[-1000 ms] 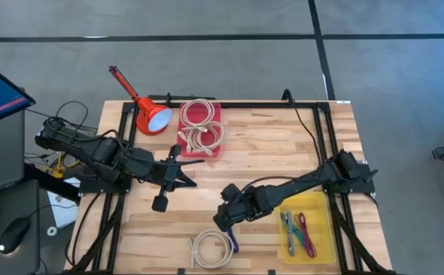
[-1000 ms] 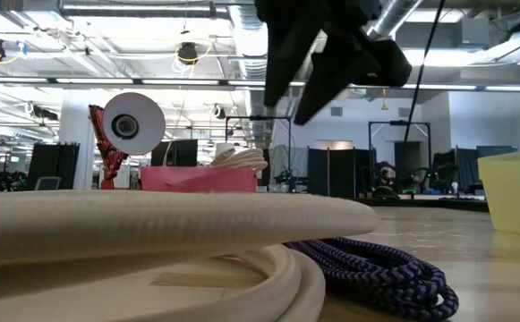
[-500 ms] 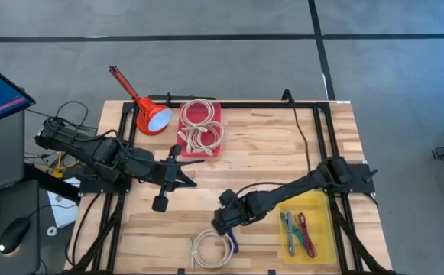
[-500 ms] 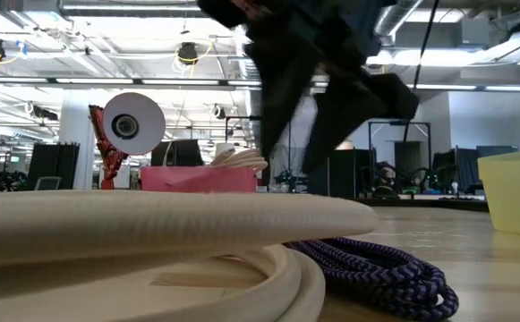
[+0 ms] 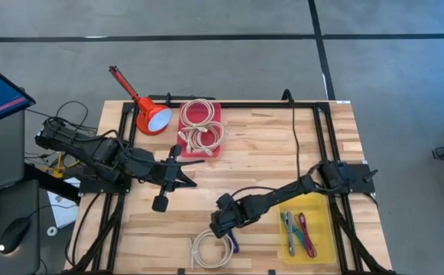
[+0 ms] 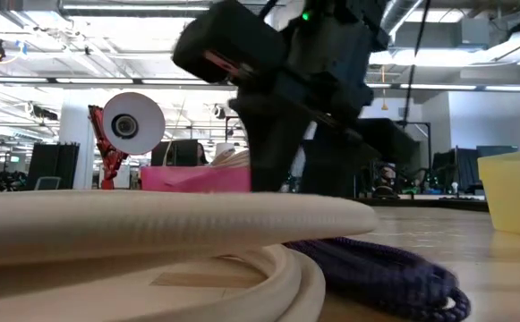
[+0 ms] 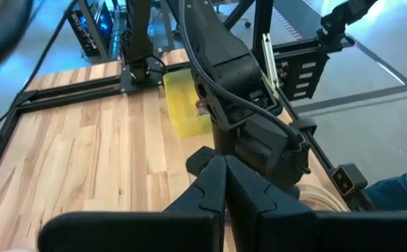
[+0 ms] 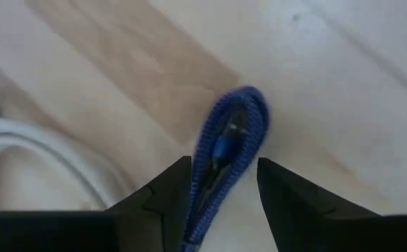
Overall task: Pick & Place USB Port
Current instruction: Put the dark blue charger cable into the yellow bin
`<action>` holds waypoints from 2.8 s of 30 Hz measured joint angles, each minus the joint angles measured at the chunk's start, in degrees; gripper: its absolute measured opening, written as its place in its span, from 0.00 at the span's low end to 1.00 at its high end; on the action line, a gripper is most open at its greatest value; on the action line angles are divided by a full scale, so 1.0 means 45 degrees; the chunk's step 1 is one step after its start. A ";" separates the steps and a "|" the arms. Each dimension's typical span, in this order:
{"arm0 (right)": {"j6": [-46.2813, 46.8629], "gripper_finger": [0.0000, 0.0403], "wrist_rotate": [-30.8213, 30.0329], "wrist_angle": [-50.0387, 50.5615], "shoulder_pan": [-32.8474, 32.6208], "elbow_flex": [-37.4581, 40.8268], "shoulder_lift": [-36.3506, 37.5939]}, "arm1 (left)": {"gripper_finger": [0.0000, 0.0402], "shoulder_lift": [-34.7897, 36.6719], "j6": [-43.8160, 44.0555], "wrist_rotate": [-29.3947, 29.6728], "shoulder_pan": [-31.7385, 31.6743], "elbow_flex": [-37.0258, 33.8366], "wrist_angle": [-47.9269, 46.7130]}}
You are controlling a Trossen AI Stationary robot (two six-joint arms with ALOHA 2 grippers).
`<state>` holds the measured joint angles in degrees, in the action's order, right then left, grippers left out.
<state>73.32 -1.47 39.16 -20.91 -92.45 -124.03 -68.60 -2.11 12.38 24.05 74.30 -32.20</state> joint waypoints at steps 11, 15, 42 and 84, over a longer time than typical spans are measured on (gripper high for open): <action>-0.0173 0.31 0.0041 -0.0239 -0.0005 -0.0013 -0.0204 | 0.02 -0.0002 0.0231 -0.0019 -0.0005 0.0000 0.0022; -0.0384 0.21 0.0041 -0.0248 -0.0005 -0.0013 -0.0202 | 0.02 -0.0005 0.0233 -0.0014 -0.0005 0.0000 0.0022; 0.1501 0.00 -0.2323 0.6534 -0.0755 -0.0008 0.4556 | 0.02 -0.0001 0.0233 0.0005 -0.0005 -0.0005 0.0019; 0.9006 0.00 0.0599 0.7551 -0.5190 0.4910 0.5416 | 0.02 -0.0005 0.0233 0.0000 -0.0005 -0.0005 0.0023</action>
<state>113.85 1.22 73.14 -44.26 -70.35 -99.66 -68.62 -1.06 12.38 24.03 74.28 -32.10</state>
